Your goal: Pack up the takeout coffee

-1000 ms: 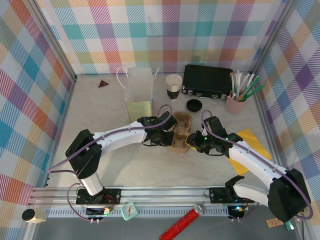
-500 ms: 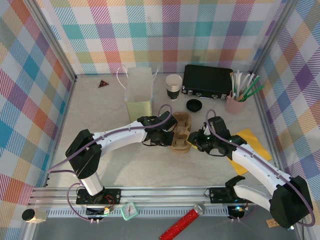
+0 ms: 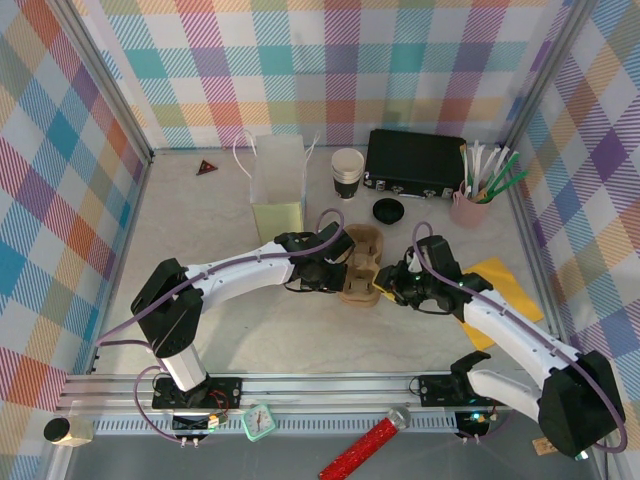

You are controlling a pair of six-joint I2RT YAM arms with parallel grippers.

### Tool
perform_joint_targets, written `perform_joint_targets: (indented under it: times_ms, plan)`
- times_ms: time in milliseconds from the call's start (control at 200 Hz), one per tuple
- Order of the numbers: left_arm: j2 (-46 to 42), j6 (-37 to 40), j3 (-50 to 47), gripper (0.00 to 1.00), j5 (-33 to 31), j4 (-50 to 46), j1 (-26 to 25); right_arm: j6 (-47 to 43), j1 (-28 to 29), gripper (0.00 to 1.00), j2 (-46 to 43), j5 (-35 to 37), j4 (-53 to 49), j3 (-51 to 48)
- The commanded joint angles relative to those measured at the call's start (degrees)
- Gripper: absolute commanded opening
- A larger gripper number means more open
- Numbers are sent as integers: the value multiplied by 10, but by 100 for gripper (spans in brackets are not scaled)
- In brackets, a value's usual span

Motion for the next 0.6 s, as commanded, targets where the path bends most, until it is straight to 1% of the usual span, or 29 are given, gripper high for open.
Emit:
perform_joint_targets:
  times_ms: [0,135,260,355,460,595]
  plan:
    - [-1,9,16,0,43,35,-7,17,-5,31,-29,-45,57,-4]
    - [0,11,14,0,40,32,-7,32,-24,31,-47,-58,74,-22]
    - [0,11,15,0,41,32,-7,30,-26,31,-36,-67,78,-23]
    - [0,11,17,0,41,32,-7,19,-25,31,-26,-66,63,-16]
    - [-3,11,21,1,42,32,-7,-3,-25,32,-10,-57,19,1]
    - [-3,14,31,2,40,26,-7,-10,-25,32,-10,-44,6,3]
